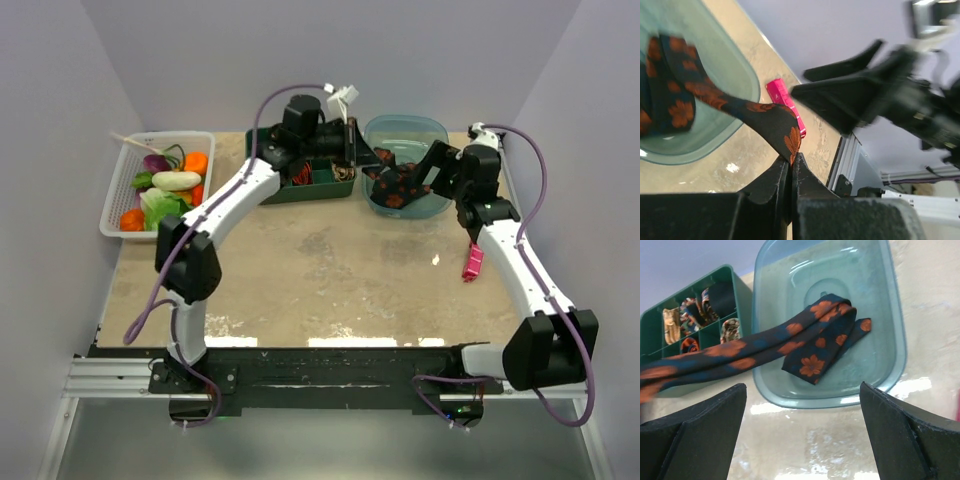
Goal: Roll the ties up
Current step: Pick up the tie from the bin, then place the tie at the center of the board.
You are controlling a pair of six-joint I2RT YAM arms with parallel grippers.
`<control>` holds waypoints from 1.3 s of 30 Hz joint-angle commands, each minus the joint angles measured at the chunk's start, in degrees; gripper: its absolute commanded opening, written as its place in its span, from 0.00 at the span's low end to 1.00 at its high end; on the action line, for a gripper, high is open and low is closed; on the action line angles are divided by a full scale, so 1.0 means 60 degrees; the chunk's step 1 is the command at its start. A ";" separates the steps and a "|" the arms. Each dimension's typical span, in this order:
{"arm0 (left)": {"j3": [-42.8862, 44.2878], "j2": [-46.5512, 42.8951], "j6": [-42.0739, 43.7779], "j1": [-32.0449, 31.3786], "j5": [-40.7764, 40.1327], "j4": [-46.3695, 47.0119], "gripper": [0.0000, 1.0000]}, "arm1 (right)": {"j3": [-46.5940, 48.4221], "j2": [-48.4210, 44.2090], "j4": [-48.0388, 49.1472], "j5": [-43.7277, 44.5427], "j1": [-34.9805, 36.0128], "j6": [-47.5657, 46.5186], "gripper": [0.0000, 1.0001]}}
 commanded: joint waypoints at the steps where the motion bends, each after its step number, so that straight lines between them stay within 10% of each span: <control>1: 0.1055 -0.1837 0.1528 0.0290 -0.0056 -0.1135 0.00 | 0.0720 0.0337 -0.0634 -0.1300 0.0019 0.1032 0.99; 15: 0.1131 -0.5263 0.3170 0.1009 -0.0349 -0.2865 0.00 | -0.0569 0.0688 0.1738 -0.4849 0.0063 0.4694 0.99; 39: 0.0207 -0.7259 0.4138 0.1111 -0.1067 -0.3671 0.00 | -0.1550 0.1875 0.2251 -0.4469 0.1308 0.6630 0.99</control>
